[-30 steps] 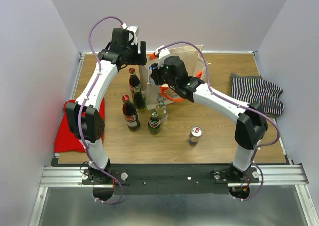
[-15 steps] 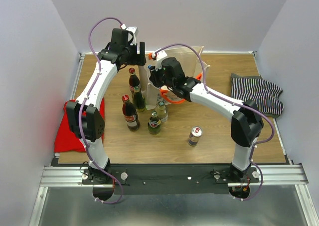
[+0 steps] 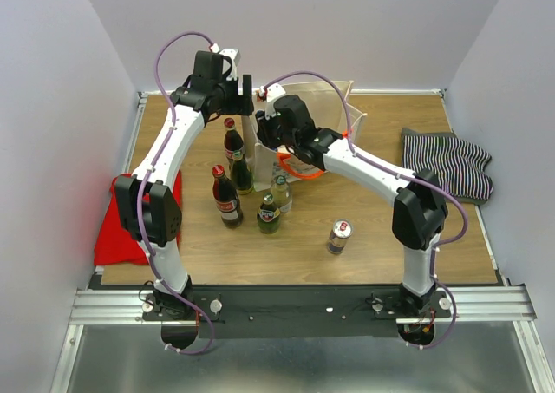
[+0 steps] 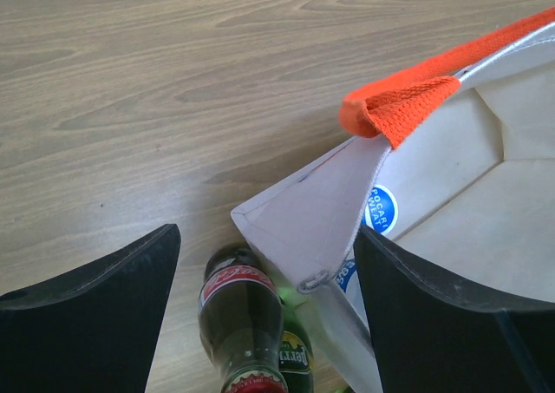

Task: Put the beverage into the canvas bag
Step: Place the drink in the canvas bag.

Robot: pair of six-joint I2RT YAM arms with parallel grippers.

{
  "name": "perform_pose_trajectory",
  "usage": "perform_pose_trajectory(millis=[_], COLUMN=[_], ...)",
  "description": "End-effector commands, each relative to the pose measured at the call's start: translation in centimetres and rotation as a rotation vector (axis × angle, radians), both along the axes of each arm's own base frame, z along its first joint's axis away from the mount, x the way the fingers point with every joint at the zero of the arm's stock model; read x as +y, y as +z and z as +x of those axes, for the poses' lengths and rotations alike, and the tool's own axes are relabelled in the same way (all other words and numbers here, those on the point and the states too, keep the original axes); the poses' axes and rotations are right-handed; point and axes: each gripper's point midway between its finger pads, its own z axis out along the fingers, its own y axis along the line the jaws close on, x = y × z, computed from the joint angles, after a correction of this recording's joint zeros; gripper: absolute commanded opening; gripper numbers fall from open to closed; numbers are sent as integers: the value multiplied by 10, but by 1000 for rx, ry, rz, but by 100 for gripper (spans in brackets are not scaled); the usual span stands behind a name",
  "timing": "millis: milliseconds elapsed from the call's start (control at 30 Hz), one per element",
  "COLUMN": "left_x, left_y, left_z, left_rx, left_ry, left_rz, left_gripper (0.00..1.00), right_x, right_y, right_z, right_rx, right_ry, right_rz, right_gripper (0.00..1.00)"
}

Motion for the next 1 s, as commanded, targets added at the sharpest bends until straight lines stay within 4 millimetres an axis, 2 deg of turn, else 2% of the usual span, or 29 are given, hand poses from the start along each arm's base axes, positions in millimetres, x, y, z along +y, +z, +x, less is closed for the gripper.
perform_pose_trajectory(millis=[0,267,400,467,533,567,667,867,967], left_x=[0,-2,-3,-1,-1,-1,0,0,0], left_y=[1,3,5,4,3,2,1,1,0], left_z=[-4,-5,-6,-6,-6,-6,-6,-5,-4], left_rx=[-6,-17,-20,-21,-19,-16,-15,-15,-14], left_ry=[-33,-47,-49,-45,-44,-43,-41,-41,-38], left_rz=[-5,-13,-13,-8,-6,-5,-3,-2,0], left_gripper=[89,89,89,89,89,89,89,89,89], right_x=[22,13,8,6,4,3,3,4,3], right_y=[-4,25,42,52,62,66,70,71,75], right_z=[-18,-16,-15,-16,-16,-17,-18,-20,-20], right_rx=[82,13,-22,-44,-65,-72,-80,-83,-91], right_ry=[64,31,13,9,1,2,4,12,14], right_rz=[76,107,130,148,164,169,176,182,189], right_gripper=[1,1,6,16,21,29,39,53,57])
